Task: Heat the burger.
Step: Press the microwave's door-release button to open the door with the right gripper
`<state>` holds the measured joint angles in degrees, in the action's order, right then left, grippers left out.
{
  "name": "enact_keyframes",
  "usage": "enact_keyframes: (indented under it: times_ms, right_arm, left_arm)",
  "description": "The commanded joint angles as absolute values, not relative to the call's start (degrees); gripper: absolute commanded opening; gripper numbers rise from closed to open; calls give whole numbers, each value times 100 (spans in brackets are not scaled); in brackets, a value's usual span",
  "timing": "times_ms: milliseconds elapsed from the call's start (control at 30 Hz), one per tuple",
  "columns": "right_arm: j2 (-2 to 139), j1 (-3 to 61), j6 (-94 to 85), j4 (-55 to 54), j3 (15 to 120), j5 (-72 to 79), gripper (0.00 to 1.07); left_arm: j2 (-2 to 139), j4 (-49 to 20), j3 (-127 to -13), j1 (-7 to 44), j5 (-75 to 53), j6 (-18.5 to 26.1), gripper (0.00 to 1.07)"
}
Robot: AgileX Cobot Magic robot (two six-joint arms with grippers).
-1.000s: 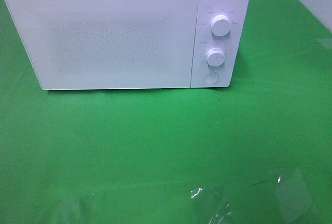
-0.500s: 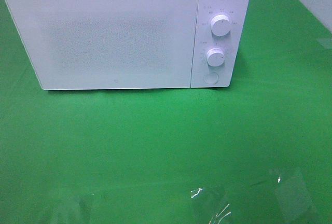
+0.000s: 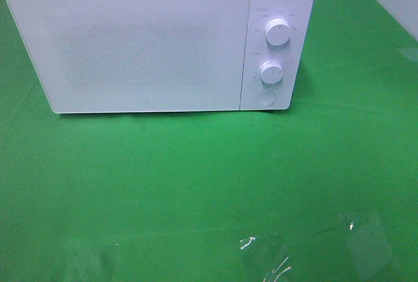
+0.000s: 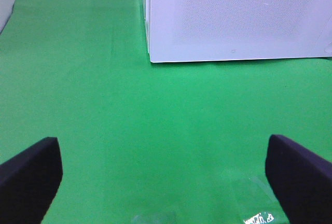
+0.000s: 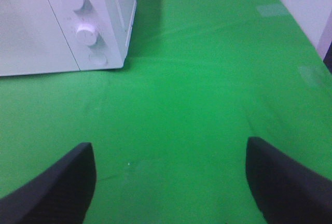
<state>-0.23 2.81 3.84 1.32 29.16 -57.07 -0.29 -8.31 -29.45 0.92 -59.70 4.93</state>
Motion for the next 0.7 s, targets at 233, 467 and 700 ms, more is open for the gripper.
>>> enact_keyframes:
  times_ms: [233,467,700]
  right_arm:
    - [-166,246,327,115,2905,-5735,76]
    - [-166,246,327,115,2905,-5735,76]
    - [-166,246,338,115,2905,-5730,76]
  left_arm:
    - [-115,-831,-2922,86,-5930,470,100]
    - [-115,-831,-2922,86,-5930,470,100]
    - [-115,-831,-2922,86,-5930,470,100]
